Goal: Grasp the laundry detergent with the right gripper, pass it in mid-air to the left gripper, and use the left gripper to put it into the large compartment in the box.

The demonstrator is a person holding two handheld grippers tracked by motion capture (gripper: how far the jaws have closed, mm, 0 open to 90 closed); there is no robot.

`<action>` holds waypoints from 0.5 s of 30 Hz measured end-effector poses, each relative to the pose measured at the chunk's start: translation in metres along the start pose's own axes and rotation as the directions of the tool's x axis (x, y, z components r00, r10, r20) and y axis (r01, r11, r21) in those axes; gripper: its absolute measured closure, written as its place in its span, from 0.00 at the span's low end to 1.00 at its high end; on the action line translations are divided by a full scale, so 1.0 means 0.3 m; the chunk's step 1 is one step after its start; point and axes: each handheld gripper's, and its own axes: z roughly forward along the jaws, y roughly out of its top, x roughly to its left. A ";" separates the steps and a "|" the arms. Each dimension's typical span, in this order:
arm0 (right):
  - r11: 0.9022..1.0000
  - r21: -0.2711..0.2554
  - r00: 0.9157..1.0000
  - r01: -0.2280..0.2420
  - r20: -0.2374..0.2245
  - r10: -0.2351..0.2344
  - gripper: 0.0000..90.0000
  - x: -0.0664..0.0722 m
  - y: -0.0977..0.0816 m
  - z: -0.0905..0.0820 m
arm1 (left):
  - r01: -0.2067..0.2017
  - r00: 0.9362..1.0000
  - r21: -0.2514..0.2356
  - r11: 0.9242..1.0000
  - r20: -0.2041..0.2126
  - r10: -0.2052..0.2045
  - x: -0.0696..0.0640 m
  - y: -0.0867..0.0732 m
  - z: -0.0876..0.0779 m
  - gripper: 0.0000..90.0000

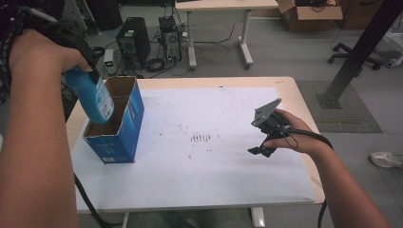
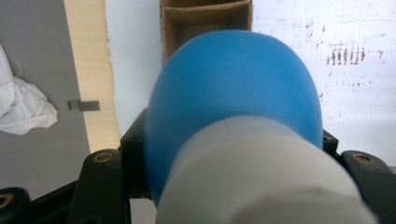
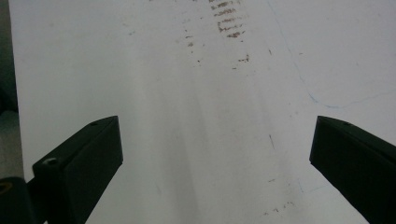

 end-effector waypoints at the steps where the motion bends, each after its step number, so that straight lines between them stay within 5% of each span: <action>1: 1.000 0.000 1.000 0.000 0.000 0.000 0.03 0.000 0.000 0.000 | 0.000 1.000 0.000 1.000 0.000 0.000 0.000 0.000 0.000 0.43; 15: 1.000 -0.002 1.000 -0.002 -0.002 0.002 0.03 0.004 -0.005 0.000 | 0.010 1.000 0.032 0.999 -0.002 -0.010 0.018 0.017 0.126 0.43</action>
